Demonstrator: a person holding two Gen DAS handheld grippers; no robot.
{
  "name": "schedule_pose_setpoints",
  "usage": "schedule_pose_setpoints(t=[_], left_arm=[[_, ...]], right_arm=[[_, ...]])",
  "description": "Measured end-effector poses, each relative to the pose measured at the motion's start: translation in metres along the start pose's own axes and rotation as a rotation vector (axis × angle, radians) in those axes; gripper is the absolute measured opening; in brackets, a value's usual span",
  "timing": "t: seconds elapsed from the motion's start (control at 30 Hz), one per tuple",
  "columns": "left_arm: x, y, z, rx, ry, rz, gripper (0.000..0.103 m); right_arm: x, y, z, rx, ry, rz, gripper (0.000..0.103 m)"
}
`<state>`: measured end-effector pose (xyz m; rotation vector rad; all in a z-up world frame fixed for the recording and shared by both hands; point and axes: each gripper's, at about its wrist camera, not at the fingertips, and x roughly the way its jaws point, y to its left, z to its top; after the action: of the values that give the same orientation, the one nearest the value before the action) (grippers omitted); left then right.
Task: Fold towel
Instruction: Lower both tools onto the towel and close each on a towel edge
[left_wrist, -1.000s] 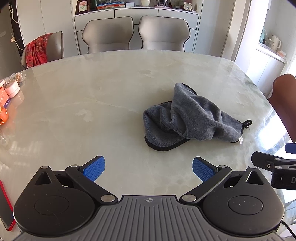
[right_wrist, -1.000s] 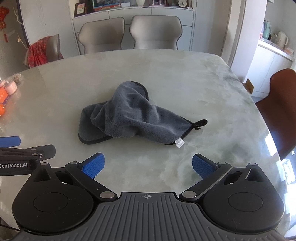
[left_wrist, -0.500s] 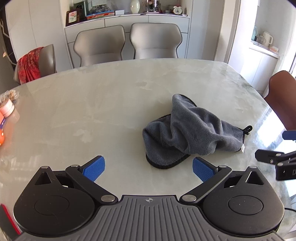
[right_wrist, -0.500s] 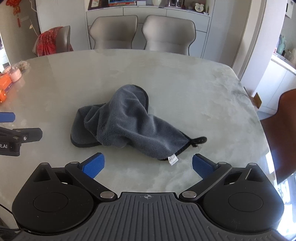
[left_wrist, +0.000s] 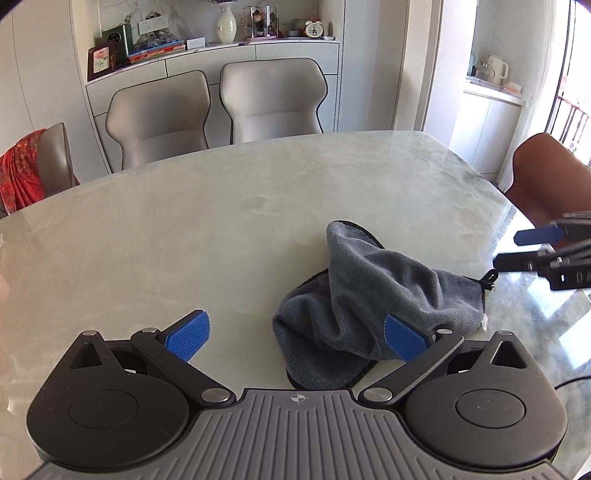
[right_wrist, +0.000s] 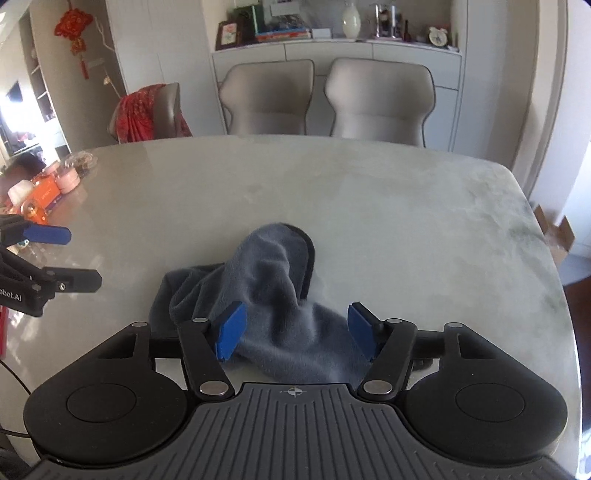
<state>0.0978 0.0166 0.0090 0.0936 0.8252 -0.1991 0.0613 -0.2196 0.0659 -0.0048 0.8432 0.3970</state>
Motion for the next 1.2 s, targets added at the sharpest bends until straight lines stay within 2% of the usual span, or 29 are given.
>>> schedule_pose_setpoints(t=[0.13, 0.27, 0.37, 0.5, 0.67, 0.73, 0.8, 0.93, 1.07, 1.17, 1.2], left_arm=[[0.012, 0.003, 0.005, 0.004, 0.001, -0.020, 0.103], [0.024, 0.007, 0.009, 0.007, 0.003, -0.041, 0.103], [0.033, 0.012, 0.011, 0.009, 0.003, -0.046, 0.103], [0.048, 0.021, 0.013, 0.003, 0.025, -0.038, 0.103], [0.061, 0.030, 0.010, -0.014, 0.044, -0.038, 0.103], [0.065, 0.032, 0.009, -0.019, 0.048, -0.044, 0.103], [0.070, 0.035, 0.007, -0.021, 0.054, -0.047, 0.103], [0.078, 0.038, 0.005, -0.026, 0.064, -0.045, 0.103], [0.079, 0.041, 0.003, -0.021, 0.064, -0.048, 0.103], [0.079, 0.043, 0.001, -0.019, 0.066, -0.045, 0.103], [0.079, 0.043, 0.000, -0.020, 0.067, -0.044, 0.103]], right_arm=[[0.031, -0.007, 0.027, -0.063, -0.028, 0.039, 0.047], [0.071, -0.015, 0.043, -0.187, -0.068, 0.107, 0.048], [0.102, -0.022, 0.054, -0.226, 0.001, 0.157, 0.049], [0.138, -0.022, 0.062, -0.340, 0.066, 0.168, 0.048], [0.170, -0.025, 0.068, -0.418, 0.131, 0.225, 0.039], [0.180, -0.024, 0.069, -0.445, 0.142, 0.248, 0.039], [0.190, -0.021, 0.069, -0.474, 0.165, 0.268, 0.039], [0.208, -0.016, 0.068, -0.516, 0.176, 0.252, 0.040], [0.220, -0.018, 0.070, -0.493, 0.204, 0.278, 0.041], [0.227, -0.020, 0.075, -0.476, 0.222, 0.288, 0.050], [0.229, -0.022, 0.078, -0.457, 0.235, 0.284, 0.061]])
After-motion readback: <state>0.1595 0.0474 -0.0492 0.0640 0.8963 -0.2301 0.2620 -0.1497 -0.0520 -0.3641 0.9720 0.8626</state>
